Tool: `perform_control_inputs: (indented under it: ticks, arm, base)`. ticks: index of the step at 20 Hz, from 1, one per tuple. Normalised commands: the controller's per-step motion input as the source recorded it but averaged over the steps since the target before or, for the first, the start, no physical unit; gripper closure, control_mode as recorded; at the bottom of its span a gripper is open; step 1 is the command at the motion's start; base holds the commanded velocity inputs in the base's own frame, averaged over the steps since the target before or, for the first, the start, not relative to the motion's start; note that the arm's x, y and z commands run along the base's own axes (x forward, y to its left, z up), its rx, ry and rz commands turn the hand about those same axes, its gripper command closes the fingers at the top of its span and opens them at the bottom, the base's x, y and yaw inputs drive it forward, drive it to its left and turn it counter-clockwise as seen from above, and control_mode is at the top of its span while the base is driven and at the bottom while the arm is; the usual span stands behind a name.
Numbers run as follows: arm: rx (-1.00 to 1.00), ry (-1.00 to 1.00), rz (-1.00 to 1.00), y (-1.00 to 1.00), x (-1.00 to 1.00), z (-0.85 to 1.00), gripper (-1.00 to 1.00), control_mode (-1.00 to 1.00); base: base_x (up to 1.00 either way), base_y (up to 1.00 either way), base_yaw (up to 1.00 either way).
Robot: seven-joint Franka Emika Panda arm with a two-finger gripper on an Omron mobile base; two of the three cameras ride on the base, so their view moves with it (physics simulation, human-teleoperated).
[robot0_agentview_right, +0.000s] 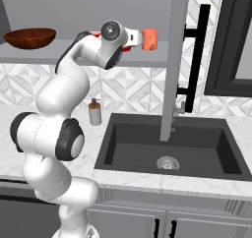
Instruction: Gather all objects into one cabinet and sort the glasses and bowls to opposite sides.
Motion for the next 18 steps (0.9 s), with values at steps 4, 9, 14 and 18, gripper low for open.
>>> perform_control_inputs:
  ticks: [4, 9, 14, 18]
  arm:
    - [0.07, 0.0, 0.0, 0.0, 0.0, 0.0, 1.0, -1.0]
    - [0.0, 0.0, 0.0, 0.0, 0.0, 0.0, 1.0, -1.0]
    - [0.0, 0.0, 0.0, 0.02, 0.0, 0.0, 1.0, -1.0]
    - [0.0, 0.0, 0.0, 0.0, 0.06, 0.0, 1.0, -1.0]
  base:
    - [0.0, 0.0, 0.0]
    - [0.0, 0.0, 0.0]
    - [0.0, 0.0, 0.0]
    - [0.0, 0.0, 0.0]
